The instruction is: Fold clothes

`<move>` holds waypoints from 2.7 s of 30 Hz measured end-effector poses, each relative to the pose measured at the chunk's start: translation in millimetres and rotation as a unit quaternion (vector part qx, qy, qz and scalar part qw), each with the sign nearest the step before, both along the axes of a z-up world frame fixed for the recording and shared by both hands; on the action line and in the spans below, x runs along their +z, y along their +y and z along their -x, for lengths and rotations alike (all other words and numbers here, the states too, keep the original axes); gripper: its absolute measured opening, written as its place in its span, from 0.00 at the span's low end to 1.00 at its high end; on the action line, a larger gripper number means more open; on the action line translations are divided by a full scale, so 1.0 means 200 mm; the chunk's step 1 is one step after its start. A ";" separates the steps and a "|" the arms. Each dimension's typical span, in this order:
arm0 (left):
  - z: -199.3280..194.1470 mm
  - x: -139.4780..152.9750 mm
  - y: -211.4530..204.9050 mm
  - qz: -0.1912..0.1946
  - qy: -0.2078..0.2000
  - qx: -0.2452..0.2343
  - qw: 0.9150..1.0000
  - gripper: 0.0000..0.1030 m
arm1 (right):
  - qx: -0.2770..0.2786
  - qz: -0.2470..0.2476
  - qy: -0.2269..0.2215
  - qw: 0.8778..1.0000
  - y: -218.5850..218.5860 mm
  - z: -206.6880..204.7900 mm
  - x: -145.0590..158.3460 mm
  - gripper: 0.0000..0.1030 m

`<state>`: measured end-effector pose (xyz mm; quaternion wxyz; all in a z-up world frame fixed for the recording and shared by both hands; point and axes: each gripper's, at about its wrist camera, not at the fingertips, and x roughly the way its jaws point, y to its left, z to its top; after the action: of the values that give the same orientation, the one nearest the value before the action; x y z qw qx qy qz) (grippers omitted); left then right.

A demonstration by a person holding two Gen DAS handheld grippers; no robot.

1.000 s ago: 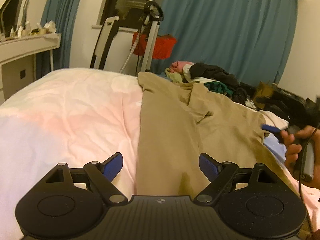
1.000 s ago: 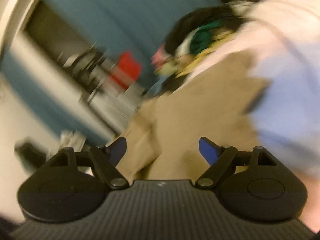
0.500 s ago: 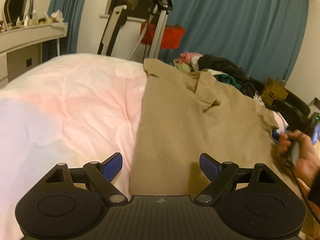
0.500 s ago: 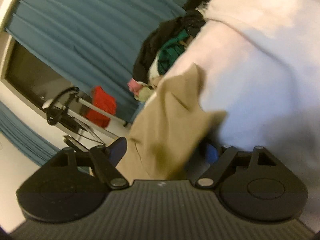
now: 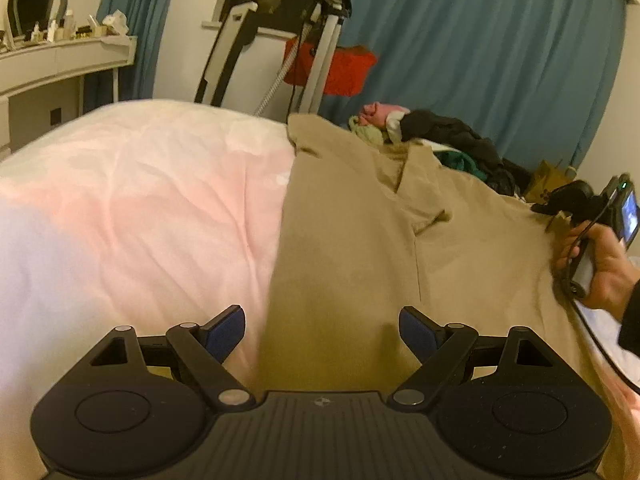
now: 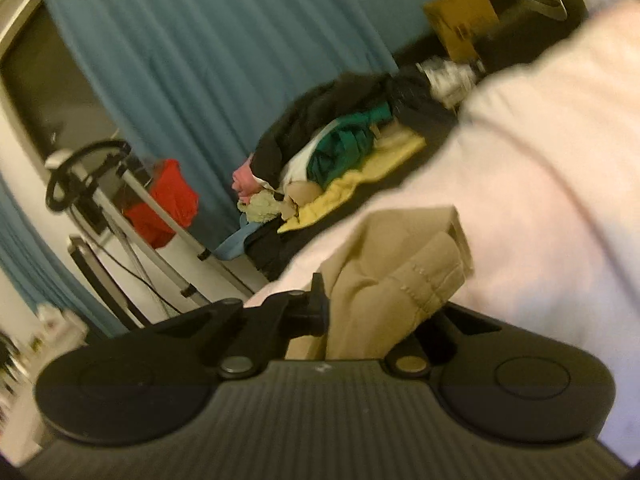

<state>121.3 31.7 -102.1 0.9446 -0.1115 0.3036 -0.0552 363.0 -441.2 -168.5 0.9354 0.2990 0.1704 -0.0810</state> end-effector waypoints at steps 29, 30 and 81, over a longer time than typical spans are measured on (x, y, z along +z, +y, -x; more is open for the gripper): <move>0.06 0.12 0.52 0.084 -0.013 0.091 0.992 0.86 | 0.243 0.422 0.096 0.868 1.80 -0.23 -0.01 0.22; 0.06 0.11 0.52 0.081 -0.014 0.089 0.993 0.86 | 0.252 0.398 0.094 0.877 1.77 -0.20 0.02 0.45; 0.52 -0.20 -1.33 0.026 0.188 -0.245 0.951 0.09 | -0.033 -0.067 -0.044 0.996 0.04 1.90 0.26 0.87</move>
<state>17.7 -234.4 -142.0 0.8247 -0.0667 0.4919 -0.2710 -17.4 -432.4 -115.7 0.9168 0.3695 0.1238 -0.0874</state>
